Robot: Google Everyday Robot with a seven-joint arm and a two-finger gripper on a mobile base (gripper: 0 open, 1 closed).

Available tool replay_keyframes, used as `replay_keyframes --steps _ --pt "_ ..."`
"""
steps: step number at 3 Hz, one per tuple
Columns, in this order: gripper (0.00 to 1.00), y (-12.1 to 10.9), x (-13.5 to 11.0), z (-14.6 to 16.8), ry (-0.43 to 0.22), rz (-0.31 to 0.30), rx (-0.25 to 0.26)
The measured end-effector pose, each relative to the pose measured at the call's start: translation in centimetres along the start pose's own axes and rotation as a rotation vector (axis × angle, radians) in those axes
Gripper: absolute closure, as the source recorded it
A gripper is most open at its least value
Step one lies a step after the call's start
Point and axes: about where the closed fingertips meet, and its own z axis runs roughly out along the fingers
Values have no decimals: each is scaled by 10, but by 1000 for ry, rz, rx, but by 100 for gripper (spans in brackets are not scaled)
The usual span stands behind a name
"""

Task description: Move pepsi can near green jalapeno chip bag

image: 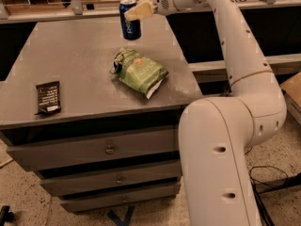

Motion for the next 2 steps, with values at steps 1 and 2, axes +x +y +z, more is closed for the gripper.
replay_keyframes --steps 1,2 --pt "84 1 1 4 2 1 -5" --pt "61 5 11 11 19 -7 -35"
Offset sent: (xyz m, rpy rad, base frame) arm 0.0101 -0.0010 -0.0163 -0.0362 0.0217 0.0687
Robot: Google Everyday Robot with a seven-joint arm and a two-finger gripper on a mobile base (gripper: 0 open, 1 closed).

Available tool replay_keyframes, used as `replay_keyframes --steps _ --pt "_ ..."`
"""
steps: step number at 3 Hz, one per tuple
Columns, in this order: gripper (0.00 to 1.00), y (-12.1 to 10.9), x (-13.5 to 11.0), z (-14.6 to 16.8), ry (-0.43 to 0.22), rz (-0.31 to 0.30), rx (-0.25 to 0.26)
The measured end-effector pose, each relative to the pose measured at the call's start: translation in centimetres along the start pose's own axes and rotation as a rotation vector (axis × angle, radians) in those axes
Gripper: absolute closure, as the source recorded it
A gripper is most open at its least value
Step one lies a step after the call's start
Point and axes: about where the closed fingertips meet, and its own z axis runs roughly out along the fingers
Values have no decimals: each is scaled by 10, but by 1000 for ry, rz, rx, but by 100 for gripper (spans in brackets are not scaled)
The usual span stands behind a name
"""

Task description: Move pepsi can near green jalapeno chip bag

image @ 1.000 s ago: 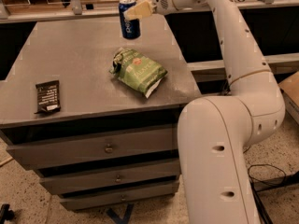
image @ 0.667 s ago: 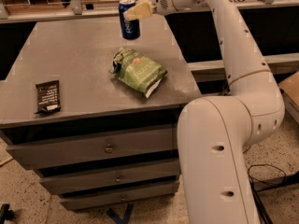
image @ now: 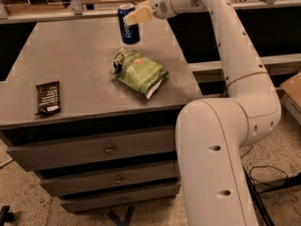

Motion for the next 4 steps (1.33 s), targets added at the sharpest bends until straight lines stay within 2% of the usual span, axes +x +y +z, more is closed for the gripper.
replay_keyframes --steps 1,2,3,4 --pt "37 -3 23 -14 -12 34 -17" --pt "6 -1 33 -9 -6 49 -31" --pt "0 0 34 -6 -5 50 -34" --pt "0 0 30 -13 -4 43 -30"
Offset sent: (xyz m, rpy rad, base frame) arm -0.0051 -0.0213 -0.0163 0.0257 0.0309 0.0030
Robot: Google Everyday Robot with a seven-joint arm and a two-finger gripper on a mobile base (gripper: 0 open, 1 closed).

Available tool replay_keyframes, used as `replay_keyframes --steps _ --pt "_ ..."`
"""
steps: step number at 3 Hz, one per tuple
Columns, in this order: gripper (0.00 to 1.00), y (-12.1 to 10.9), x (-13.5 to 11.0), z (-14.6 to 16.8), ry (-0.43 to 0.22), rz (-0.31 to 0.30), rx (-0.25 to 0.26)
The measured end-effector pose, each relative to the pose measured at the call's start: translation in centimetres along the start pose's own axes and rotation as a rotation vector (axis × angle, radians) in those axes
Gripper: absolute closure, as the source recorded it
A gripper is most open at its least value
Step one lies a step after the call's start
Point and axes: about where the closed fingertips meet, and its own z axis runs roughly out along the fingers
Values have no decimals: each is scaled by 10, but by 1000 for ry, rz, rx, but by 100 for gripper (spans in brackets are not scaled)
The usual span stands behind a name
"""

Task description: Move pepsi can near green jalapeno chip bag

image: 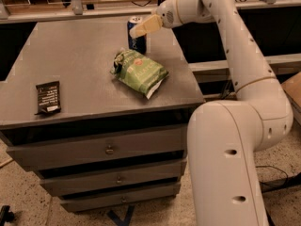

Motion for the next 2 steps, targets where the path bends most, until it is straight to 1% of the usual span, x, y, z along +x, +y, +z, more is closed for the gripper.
replay_keyframes --steps 1,2 --pt "0 4 -20 -36 -14 -38 27" --pt "0 3 -37 -72 -59 -81 67"
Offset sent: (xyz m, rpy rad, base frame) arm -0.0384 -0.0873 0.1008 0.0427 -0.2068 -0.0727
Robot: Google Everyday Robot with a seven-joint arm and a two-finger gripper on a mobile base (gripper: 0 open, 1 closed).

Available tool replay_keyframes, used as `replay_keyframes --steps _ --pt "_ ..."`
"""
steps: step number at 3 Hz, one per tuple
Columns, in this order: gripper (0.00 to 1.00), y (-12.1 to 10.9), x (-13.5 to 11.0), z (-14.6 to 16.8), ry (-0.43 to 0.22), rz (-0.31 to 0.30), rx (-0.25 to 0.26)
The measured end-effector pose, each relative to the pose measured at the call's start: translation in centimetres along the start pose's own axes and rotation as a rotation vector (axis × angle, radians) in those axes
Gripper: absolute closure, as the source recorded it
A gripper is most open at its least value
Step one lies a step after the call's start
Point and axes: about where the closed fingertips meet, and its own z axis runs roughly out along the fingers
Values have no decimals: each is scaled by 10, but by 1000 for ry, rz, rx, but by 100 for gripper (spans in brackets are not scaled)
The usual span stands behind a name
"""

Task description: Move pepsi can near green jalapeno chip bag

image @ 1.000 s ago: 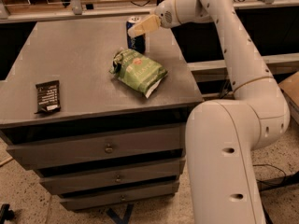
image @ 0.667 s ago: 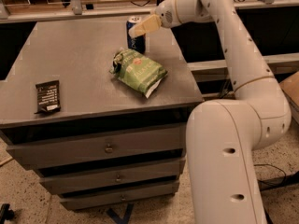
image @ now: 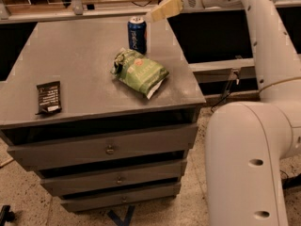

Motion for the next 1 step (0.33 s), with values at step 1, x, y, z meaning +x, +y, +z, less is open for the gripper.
replay_keyframes --steps 1 --pt "0 0 0 -1 0 -1 1"
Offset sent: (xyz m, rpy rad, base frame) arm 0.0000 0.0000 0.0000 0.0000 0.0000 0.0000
